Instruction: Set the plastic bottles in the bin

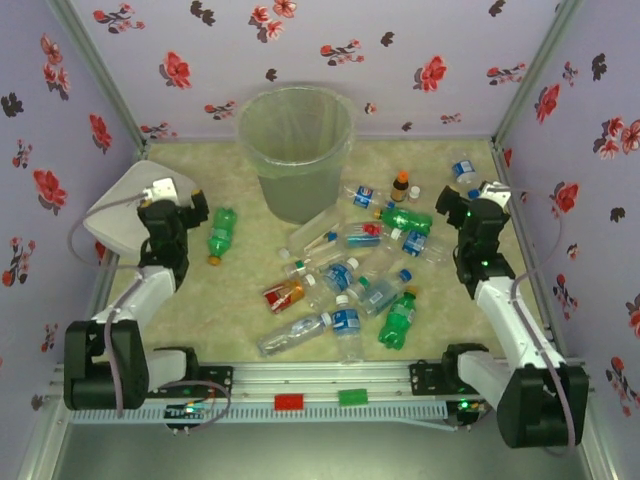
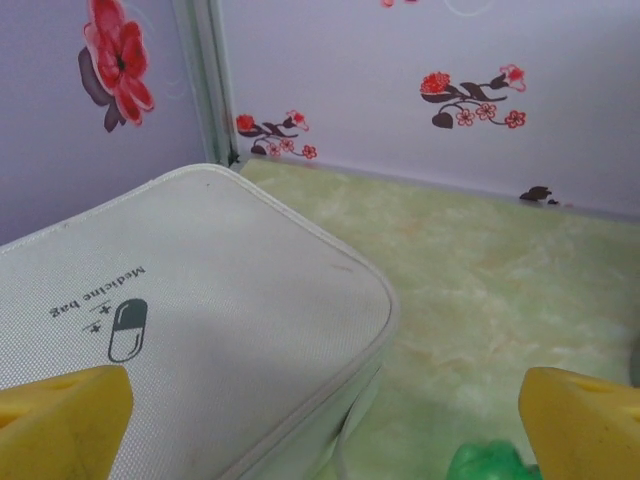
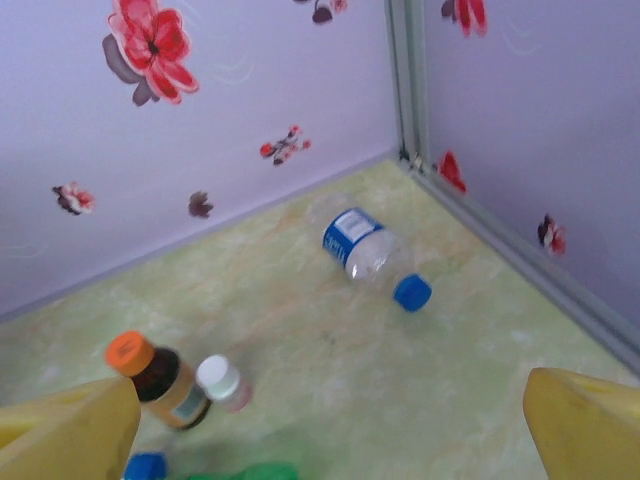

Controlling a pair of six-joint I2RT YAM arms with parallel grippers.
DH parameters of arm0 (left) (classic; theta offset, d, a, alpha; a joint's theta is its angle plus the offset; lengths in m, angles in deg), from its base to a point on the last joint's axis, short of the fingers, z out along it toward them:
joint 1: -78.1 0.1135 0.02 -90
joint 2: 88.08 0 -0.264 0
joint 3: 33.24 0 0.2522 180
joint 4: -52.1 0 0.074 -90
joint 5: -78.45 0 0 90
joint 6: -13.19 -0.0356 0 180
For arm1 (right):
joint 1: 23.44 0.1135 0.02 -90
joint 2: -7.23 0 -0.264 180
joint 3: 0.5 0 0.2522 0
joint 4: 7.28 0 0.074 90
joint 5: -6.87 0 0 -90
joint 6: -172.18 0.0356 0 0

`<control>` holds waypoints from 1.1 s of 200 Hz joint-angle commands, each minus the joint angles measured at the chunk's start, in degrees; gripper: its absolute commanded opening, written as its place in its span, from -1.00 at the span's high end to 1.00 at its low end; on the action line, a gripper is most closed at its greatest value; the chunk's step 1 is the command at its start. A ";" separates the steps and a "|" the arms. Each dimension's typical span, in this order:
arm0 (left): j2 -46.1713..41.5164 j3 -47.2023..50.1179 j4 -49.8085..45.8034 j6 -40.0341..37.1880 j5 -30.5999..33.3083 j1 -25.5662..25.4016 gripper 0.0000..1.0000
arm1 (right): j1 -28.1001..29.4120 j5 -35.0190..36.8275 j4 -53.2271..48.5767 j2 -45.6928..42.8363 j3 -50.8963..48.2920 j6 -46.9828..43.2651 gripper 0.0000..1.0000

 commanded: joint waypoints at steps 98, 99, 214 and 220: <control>-8.57 -5.40 -25.16 31.22 -18.18 -9.04 -1.00 | 5.99 -22.11 -50.35 4.10 14.16 14.88 -0.99; -8.69 -5.29 -25.00 31.38 -18.18 -9.27 -1.00 | 6.30 -21.90 -50.59 4.12 14.14 15.13 -0.99; -0.25 -3.83 -12.15 35.45 -17.49 -21.54 -1.00 | 38.96 -9.79 -57.42 -2.99 -0.57 45.78 -0.68; -0.19 -3.85 -11.87 35.35 -17.32 -21.62 -1.00 | 39.86 -10.70 -55.04 -3.01 -1.82 46.40 -0.67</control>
